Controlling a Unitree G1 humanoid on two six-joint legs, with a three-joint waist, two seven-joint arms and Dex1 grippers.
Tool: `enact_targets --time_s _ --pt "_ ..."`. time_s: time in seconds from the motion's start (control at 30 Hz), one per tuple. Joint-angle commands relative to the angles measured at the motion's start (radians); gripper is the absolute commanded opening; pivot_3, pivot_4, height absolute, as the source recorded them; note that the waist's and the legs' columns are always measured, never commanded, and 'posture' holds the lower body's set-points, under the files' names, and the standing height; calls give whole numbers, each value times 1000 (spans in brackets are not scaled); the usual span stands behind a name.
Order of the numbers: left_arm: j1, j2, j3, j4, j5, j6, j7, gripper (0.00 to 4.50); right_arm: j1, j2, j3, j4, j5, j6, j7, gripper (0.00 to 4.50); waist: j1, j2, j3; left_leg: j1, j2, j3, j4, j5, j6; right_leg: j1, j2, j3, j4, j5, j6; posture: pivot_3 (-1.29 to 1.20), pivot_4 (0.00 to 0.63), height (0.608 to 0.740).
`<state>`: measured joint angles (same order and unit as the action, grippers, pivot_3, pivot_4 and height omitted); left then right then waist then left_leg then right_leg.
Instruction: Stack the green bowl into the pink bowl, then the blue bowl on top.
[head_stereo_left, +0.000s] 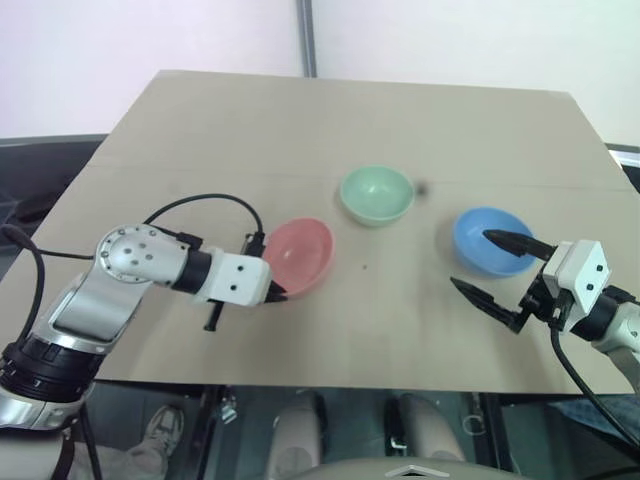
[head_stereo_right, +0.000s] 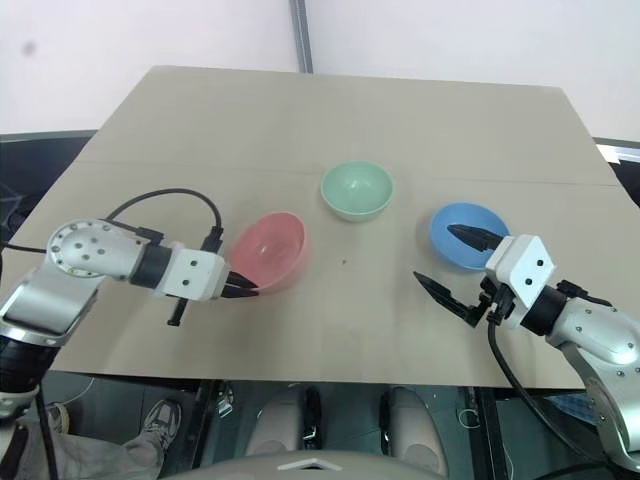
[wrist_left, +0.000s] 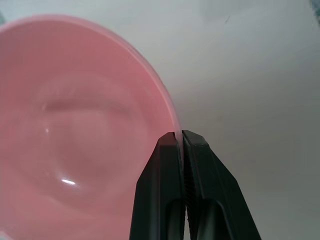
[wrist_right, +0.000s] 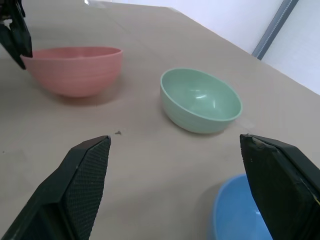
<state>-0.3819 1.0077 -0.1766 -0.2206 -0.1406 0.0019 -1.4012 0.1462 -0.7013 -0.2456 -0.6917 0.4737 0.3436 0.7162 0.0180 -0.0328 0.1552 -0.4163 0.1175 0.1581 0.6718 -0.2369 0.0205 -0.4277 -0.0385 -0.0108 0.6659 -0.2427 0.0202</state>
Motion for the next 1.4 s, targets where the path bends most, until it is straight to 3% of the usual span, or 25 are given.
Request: enact_targets --time_s 0.03,0.17,0.27,0.3,0.37,0.4,0.43,0.47,0.5,0.73,0.93,1.17,1.4 --pt "-80 -51 -65 -34 2 -2 -32 46 -14 1 -4 -32 -1 -14 -8 4500 -3 0 0 0 0 0 0 0 0 0 0 0 0 0 0 0 150 740" --pt "-197 -150 -138 -22 -13 13 -66 46 -5 -1 -14 -53 3 -5 -17 4500 -2 0 0 -1 0 -1 -1 0 0 -1 2 0 0 2 3 0 150 740" --pt "-235 -168 -157 13 -2 -19 -98 922 8 0 -20 -68 2 0 -26 4500 -7 1 0 -1 0 -1 -1 0 0 -1 2 0 0 2 3 0 150 740" --pt "-248 -176 -157 28 1 -20 -98 1578 11 1 -21 -72 2 3 -32 4500 -9 1 -1 -1 0 -1 -1 0 0 -1 3 1 0 2 3 0 150 740" --pt "-268 -189 -153 49 4 -23 -90 2242 15 2 -22 -76 -1 6 -41 4500 -9 1 -1 0 0 -2 -1 0 0 -1 3 2 0 2 3 0 150 740" --pt "-275 -195 -148 58 6 -23 -82 2343 16 3 -21 -77 -2 7 -46 4500 -8 1 -1 0 0 -2 -1 0 0 -1 3 2 0 2 3 0 150 740" --pt "-280 -197 -142 60 4 -17 -76 2928 18 4 -21 -79 -2 7 -49 4500 -6 1 -1 0 0 -3 -1 0 0 -1 3 2 0 2 3 0 150 740" --pt "-283 -197 -137 61 1 -12 -75 3007 20 5 -20 -81 -1 7 -51 4500 -6 1 -1 0 0 -3 0 0 0 -1 3 2 0 2 3 0 150 740" --pt "-283 -191 -125 60 -7 -8 -74 3379 21 5 -19 -82 1 6 -52 4500 -6 1 -1 0 0 -3 0 0 0 -1 3 2 0 2 3 0 150 740" --pt "-304 -123 -19 115 -39 84 -47 3379 2 7 6 -70 -1 -2 -52 4500 -7 1 -1 0 0 -3 0 0 0 -1 3 2 0 2 3 0 150 740" --pt "-363 -141 -8 243 91 30 99 3379 -64 9 52 -36 -6 -2 -46 4500 -2 1 -1 0 0 -3 0 0 0 -1 3 2 0 2 3 0 150 740" --pt "-583 -243 -169 614 387 -304 266 3379 -86 4 61 -40 8 28 -52 4500 3 1 -1 -1 -1 -3 0 0 0 0 3 2 0 2 3 0 150 740" --pt "-770 -394 -261 941 471 -553 295 3379 12 -10 -22 -127 1 75 -90 4500 -1 1 -1 -3 -1 -3 -1 0 0 -1 3 1 -2 2 3 0 150 740"
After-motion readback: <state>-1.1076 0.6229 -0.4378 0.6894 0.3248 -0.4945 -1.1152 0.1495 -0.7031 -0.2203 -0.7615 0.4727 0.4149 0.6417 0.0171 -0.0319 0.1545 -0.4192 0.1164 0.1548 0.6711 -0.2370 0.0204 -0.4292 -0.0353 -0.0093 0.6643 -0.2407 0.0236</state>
